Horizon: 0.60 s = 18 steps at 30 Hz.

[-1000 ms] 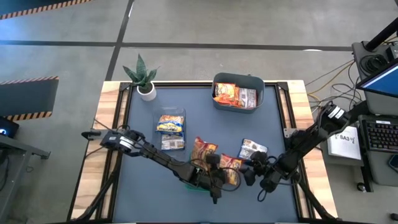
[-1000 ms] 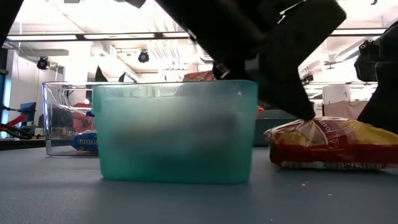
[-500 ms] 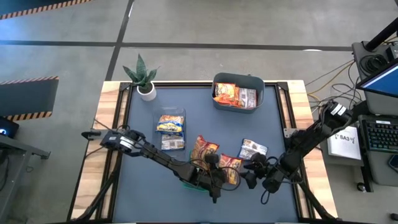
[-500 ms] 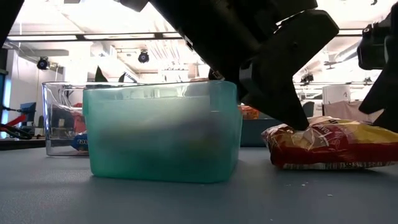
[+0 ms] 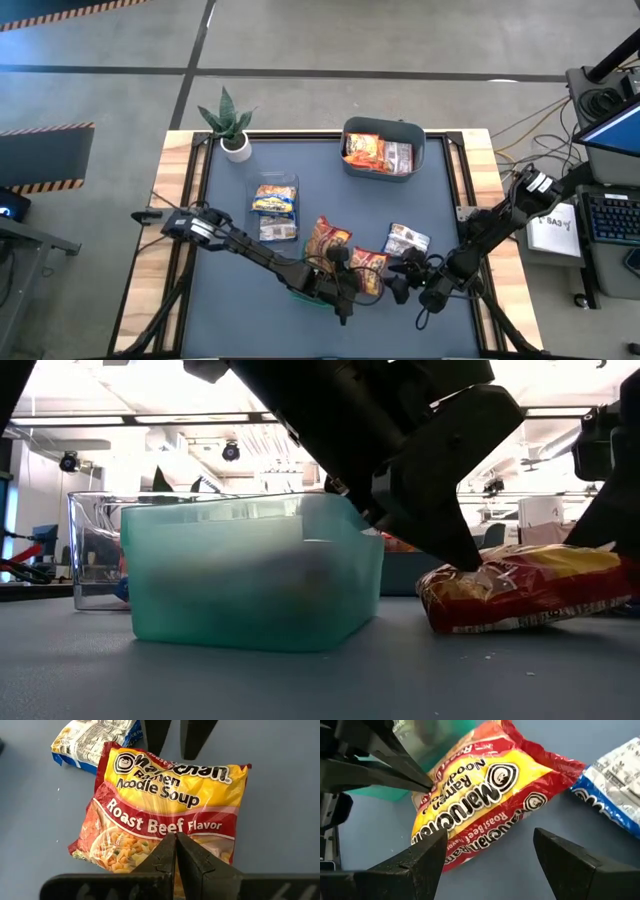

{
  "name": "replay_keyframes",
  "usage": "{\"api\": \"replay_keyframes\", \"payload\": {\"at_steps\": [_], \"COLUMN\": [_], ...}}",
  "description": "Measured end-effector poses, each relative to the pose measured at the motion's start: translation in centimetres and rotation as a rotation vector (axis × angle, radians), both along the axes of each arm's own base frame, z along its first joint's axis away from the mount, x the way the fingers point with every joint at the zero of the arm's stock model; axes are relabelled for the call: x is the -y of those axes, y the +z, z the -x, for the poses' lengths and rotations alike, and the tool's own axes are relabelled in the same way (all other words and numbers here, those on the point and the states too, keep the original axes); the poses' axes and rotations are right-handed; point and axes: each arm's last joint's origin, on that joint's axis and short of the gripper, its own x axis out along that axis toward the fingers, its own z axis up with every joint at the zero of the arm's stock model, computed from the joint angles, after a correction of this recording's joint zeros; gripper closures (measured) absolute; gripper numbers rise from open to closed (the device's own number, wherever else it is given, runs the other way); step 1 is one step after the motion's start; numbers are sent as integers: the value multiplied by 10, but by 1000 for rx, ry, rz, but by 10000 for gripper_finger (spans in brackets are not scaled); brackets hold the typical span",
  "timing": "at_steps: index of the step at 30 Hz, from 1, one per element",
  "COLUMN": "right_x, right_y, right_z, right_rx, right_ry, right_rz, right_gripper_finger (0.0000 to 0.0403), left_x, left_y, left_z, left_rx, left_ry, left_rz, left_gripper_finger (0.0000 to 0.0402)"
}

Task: Sort Maruchan noodles
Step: Put the red noodle pack into the green bin

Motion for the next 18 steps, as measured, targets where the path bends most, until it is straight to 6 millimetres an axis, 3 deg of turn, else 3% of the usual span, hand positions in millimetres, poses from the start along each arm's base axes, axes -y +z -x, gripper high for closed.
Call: {"api": "replay_keyframes", "payload": {"at_steps": [18], "right_x": [0], "right_y": [2], "right_z": [-1], "right_rx": [40], "right_ry": [-27], "right_rz": [10], "right_gripper_finger": [121], "left_x": [-1], "left_y": [-1], "left_z": [-1], "left_rx": [-1], "left_ry": [-3], "left_rz": [8], "left_gripper_finger": [402]}}
